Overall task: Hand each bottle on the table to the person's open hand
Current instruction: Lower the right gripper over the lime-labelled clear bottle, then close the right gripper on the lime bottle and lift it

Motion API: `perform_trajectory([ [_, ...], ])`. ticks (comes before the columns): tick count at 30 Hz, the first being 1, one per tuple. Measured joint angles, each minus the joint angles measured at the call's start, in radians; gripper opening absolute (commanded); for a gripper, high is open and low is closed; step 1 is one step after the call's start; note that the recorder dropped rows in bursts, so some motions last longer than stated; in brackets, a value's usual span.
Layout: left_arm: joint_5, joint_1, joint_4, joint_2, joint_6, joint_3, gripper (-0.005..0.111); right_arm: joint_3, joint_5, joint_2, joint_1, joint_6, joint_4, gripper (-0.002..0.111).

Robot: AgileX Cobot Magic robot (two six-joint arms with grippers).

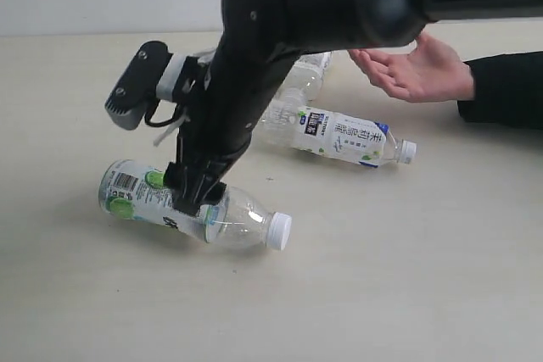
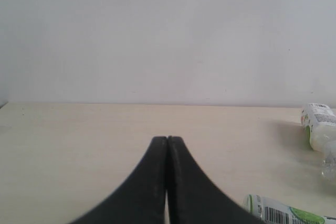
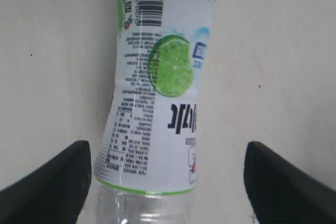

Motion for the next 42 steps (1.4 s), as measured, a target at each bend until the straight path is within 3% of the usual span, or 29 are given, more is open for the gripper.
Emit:
perform_trajectory([
  [7,0.0,0.0,0.0,0.0,0.0,0.0,0.0,0.0,-0.087,0.053,0.058,0.108,-0.143,0.093],
  [16,0.0,0.0,0.0,0.0,0.0,0.0,0.0,0.0,-0.096,0.116,0.069,0.135,-0.154,0.09],
  [20,0.0,0.0,0.0,0.0,0.0,0.0,0.0,0.0,-0.088,0.124,0.069,0.158,-0.156,0.074],
  [26,0.0,0.0,0.0,0.0,0.0,0.0,0.0,-0.009,-0.071,0.124,0.069,0.194,-0.158,0.026],
  [30,0.0,0.0,0.0,0.0,0.0,0.0,0.0,-0.009,-0.071,0.124,0.069,0.22,-0.168,0.001],
  [42,0.0,0.0,0.0,0.0,0.0,0.0,0.0,-0.009,-0.062,0.081,0.069,0.244,-0.189,0.0],
])
